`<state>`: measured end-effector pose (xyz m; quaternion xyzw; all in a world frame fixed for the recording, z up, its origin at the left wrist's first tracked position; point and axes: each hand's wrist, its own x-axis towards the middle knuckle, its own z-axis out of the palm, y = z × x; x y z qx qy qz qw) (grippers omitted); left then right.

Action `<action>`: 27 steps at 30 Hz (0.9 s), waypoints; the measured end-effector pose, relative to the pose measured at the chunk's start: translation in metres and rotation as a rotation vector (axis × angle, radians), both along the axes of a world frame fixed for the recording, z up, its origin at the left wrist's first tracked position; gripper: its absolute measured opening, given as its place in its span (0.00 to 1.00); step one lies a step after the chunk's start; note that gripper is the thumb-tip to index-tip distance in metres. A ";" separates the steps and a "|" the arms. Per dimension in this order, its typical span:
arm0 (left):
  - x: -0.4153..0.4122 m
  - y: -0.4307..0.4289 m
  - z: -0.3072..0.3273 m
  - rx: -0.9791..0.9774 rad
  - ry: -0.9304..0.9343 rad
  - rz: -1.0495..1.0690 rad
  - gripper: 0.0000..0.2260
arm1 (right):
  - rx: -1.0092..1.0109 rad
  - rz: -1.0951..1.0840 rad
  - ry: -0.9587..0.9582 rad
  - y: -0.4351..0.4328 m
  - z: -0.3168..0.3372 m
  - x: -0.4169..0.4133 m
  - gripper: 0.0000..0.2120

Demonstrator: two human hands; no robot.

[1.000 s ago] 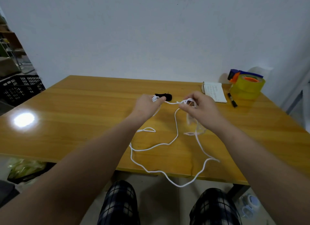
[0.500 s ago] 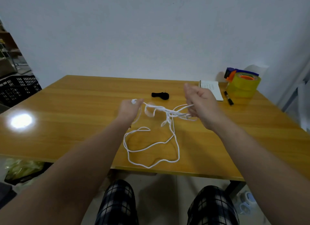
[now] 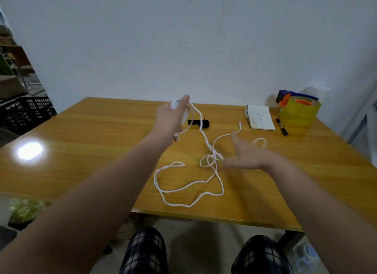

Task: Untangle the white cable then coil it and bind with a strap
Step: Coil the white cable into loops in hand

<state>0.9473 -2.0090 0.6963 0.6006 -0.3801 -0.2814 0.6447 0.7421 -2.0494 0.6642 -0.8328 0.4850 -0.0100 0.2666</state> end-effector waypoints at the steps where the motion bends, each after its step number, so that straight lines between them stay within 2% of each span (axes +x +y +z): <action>1: -0.004 0.000 0.001 -0.012 0.017 -0.065 0.19 | -0.024 -0.024 -0.201 0.007 0.008 0.006 0.49; 3: -0.015 0.001 0.006 -0.046 0.060 -0.188 0.21 | -0.052 -0.005 -0.572 0.018 0.022 0.018 0.43; 6: -0.027 0.005 0.014 -0.029 0.034 -0.243 0.25 | 0.051 0.055 -0.816 0.034 0.031 0.036 0.27; 9: -0.026 0.005 0.015 0.012 0.069 -0.317 0.23 | 0.010 -0.081 -0.876 0.034 0.029 0.044 0.21; 12: -0.022 0.009 0.012 0.086 0.126 -0.431 0.24 | 0.036 -0.096 -0.904 0.025 0.024 0.041 0.14; 15: -0.016 0.014 0.009 0.166 0.150 -0.542 0.24 | -0.136 -0.174 -0.897 0.007 0.029 0.025 0.08; 17: -0.014 0.020 0.007 0.246 0.138 -0.651 0.24 | -0.375 -0.219 -0.794 -0.007 0.036 0.011 0.13; 19: -0.019 0.026 0.007 0.269 0.160 -0.778 0.22 | -0.682 -0.258 -0.467 -0.017 0.035 -0.002 0.21; 21: -0.029 0.030 0.010 0.220 0.191 -0.869 0.19 | -0.871 -0.271 -0.213 -0.020 0.029 -0.010 0.27; 23: -0.038 0.030 0.011 0.155 0.250 -0.895 0.18 | -0.857 -0.302 -0.187 -0.021 0.017 -0.014 0.31; 25: -0.045 0.030 0.010 0.095 0.339 -0.885 0.17 | -0.740 -0.315 -0.231 -0.024 0.003 -0.011 0.35; 27: -0.048 0.028 0.011 0.032 0.438 -0.906 0.19 | -0.484 -0.197 -0.466 -0.025 -0.009 -0.008 0.34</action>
